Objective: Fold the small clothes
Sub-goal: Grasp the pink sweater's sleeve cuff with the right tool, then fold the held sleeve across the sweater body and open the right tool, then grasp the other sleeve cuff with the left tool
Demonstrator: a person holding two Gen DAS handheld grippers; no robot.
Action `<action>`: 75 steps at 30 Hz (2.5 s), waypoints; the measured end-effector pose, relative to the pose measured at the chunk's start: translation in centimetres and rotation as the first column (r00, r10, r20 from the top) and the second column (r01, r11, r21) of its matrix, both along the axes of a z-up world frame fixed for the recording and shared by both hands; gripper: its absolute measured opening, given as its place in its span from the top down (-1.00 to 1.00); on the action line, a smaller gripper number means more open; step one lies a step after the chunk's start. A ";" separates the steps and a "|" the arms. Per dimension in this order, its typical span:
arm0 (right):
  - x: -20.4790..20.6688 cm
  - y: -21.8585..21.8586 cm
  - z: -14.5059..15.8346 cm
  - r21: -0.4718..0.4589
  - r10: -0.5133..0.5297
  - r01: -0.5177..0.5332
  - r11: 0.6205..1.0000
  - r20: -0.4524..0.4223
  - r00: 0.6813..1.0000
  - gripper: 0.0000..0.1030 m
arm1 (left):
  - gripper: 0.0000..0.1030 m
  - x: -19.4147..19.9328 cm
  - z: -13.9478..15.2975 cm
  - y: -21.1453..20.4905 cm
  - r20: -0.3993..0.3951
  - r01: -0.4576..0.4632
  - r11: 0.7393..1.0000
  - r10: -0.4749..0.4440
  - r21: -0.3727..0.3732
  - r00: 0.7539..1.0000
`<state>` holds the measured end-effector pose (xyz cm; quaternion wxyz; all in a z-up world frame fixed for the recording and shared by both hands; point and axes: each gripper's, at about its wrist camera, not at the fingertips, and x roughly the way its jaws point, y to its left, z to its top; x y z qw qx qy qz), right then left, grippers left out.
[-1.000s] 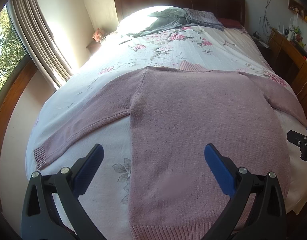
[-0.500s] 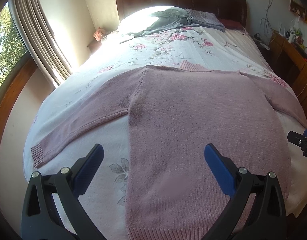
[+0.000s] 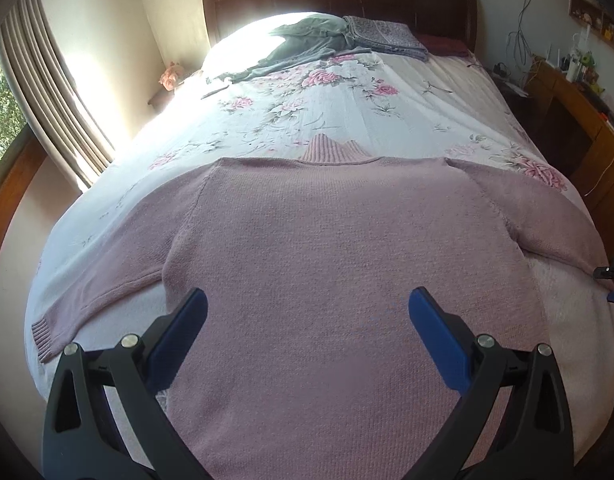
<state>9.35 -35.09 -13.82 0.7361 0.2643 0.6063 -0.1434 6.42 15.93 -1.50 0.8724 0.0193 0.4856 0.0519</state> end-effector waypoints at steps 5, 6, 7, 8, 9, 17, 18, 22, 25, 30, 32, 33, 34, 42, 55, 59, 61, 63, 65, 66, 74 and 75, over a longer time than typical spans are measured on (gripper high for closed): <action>0.7 -5.1 -2.1 0.114 -0.082 0.079 0.990 0.017 0.997 -0.69 | -0.94 1.4 -0.5 -3.3 -0.001 0.003 1.000 -0.003 0.000 1.000; 0.9 -5.9 -2.3 0.132 -0.098 0.094 0.987 0.026 0.995 -0.67 | -0.94 1.5 -0.6 -3.7 0.000 0.004 1.000 -0.004 0.004 1.000; 1.0 -6.7 -2.5 0.152 -0.121 0.115 0.982 0.031 0.992 -0.61 | -0.94 1.6 -0.7 -4.2 0.001 0.005 1.000 -0.005 0.008 1.000; 0.9 -7.5 -2.7 0.176 -0.150 0.141 0.974 0.036 0.988 -0.51 | -0.94 1.7 -0.8 -4.5 -0.001 0.006 1.000 -0.006 0.013 1.000; 0.9 -8.3 -2.9 0.196 -0.179 0.167 0.966 0.043 0.983 -0.46 | -0.94 1.6 -0.9 -4.8 -0.003 0.005 1.000 -0.005 0.016 1.000; 0.9 -12.3 -3.6 0.256 -0.315 0.289 0.923 0.066 0.947 0.65 | -0.94 1.1 -1.3 -3.3 -0.017 -0.037 0.999 0.038 0.033 0.999; 1.0 -12.0 -2.8 0.218 -0.298 0.274 0.937 0.084 0.951 0.68 | -0.94 1.0 -1.3 -2.9 -0.017 -0.044 0.998 0.045 0.035 0.999; 3.6 -7.5 2.1 0.032 -0.143 0.139 0.990 0.206 0.968 0.83 | -0.94 1.0 -1.5 -0.8 -0.020 -0.077 0.996 0.078 0.036 0.997; 6.0 -2.2 5.0 0.016 0.003 -0.008 1.000 0.292 0.956 0.84 | -0.94 1.3 -1.6 0.7 -0.021 -0.093 0.995 0.093 0.042 0.995; 9.8 9.2 8.2 -0.028 0.255 -0.263 0.964 0.364 0.896 0.85 | -0.94 1.9 -1.8 3.0 -0.030 -0.109 0.994 0.110 0.031 0.994; 10.9 13.8 8.8 -0.048 0.345 -0.353 0.934 0.375 0.861 0.85 | -0.94 2.0 -1.8 3.9 -0.029 -0.112 0.993 0.113 0.025 0.993; 11.4 16.3 8.8 -0.057 0.391 -0.400 0.915 0.378 0.839 0.85 | -0.94 2.0 -1.7 4.3 -0.029 -0.114 0.993 0.115 0.020 0.993; 11.6 18.5 8.7 -0.062 0.428 -0.438 0.897 0.377 0.822 0.85 | -0.94 1.9 -1.7 4.7 -0.028 -0.116 0.993 0.117 0.016 0.993; 12.1 30.2 5.9 -0.020 0.567 -0.602 0.798 0.362 0.740 0.84 | -0.94 1.5 -1.4 7.3 -0.023 -0.137 0.990 0.137 -0.008 0.990; 3.2 30.8 4.7 -0.016 0.703 -0.739 0.674 0.322 0.634 0.03 | -0.94 3.7 -2.0 4.8 -0.044 -0.063 0.995 0.060 -0.078 0.997; 1.1 25.5 4.6 -0.045 0.650 -0.669 0.742 0.292 0.701 0.03 | -0.94 5.9 -2.1 0.5 -0.055 0.027 0.992 -0.034 -0.122 0.998; 0.5 22.8 4.4 -0.057 0.609 -0.619 0.783 0.273 0.745 0.03 | -0.94 6.9 -2.6 -2.5 -0.069 0.080 0.986 -0.091 -0.148 0.993; 0.1 20.4 4.3 -0.051 0.565 -0.574 0.817 0.268 0.780 0.03 | -0.94 8.1 -3.5 -5.8 -0.090 0.125 0.980 -0.141 -0.157 0.986; -0.3 18.6 4.3 -0.041 0.527 -0.537 0.842 0.270 0.806 0.03 | -0.94 9.5 -5.0 -8.8 -0.128 0.154 0.979 -0.171 -0.135 0.977; -0.6 17.9 4.4 -0.040 0.515 -0.526 0.850 0.273 0.812 0.03 | -0.94 10.3 -5.8 -10.0 -0.149 0.160 0.980 -0.176 -0.115 0.973; -2.1 14.6 4.2 -0.046 0.469 -0.476 0.878 0.278 0.838 0.00 | 0.60 13.3 -8.5 -12.0 -0.201 0.137 0.967 -0.180 -0.214 0.963; -2.0 14.5 4.2 -0.047 0.467 -0.473 0.880 0.277 0.840 0.00 | 0.79 13.4 -8.4 -11.9 -0.191 0.141 0.961 -0.189 -0.240 0.963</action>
